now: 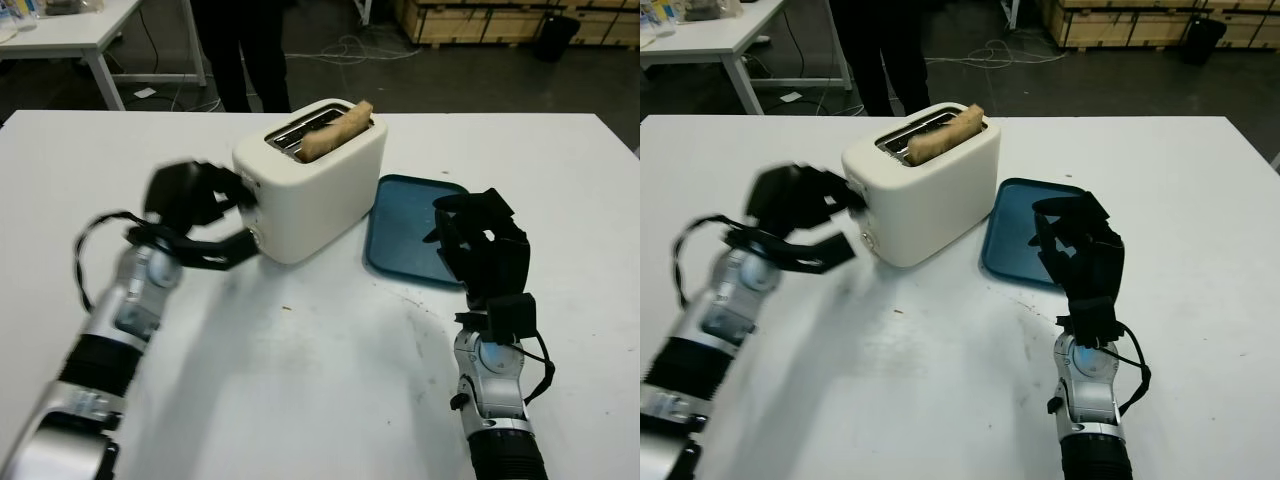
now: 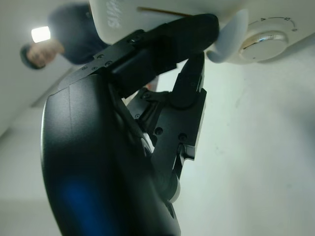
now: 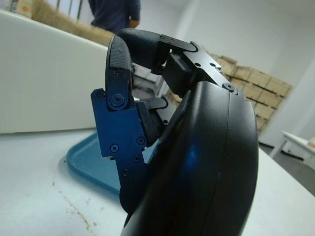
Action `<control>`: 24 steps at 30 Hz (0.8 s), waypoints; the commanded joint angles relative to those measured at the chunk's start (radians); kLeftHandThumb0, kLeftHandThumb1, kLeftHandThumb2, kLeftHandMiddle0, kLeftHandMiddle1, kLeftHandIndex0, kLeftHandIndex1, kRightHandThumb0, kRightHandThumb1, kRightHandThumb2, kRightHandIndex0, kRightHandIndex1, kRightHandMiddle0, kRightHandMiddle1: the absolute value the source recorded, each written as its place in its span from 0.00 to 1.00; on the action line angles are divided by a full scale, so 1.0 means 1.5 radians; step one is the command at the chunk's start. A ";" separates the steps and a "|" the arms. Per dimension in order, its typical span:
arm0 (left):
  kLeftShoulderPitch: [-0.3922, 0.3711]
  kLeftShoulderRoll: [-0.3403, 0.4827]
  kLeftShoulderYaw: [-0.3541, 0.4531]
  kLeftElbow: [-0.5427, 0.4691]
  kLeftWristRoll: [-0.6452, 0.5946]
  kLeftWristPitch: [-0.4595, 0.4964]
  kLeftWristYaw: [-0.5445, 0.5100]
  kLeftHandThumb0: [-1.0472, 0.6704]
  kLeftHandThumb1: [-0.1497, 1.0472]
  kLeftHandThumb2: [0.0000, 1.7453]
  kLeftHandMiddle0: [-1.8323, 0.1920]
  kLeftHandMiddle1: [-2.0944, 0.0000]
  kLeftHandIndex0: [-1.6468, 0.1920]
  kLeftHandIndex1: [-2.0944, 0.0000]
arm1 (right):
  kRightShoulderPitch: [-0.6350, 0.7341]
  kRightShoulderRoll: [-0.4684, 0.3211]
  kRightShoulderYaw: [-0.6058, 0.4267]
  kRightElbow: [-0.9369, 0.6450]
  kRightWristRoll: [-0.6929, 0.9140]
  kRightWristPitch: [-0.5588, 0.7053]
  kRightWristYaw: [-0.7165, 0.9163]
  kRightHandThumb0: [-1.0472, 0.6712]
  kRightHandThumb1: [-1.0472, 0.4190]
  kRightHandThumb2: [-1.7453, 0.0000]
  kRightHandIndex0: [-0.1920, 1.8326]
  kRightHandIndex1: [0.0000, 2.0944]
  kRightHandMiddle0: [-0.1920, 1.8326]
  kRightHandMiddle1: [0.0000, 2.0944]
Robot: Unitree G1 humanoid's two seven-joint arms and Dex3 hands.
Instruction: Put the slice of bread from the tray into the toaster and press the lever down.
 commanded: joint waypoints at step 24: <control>0.190 -0.095 -0.137 -0.067 0.018 0.069 0.048 0.57 0.89 0.05 0.49 0.38 0.24 0.87 | 0.008 -0.002 -0.011 -0.019 -0.007 -0.022 -0.006 0.36 0.09 0.84 0.43 0.80 0.42 0.53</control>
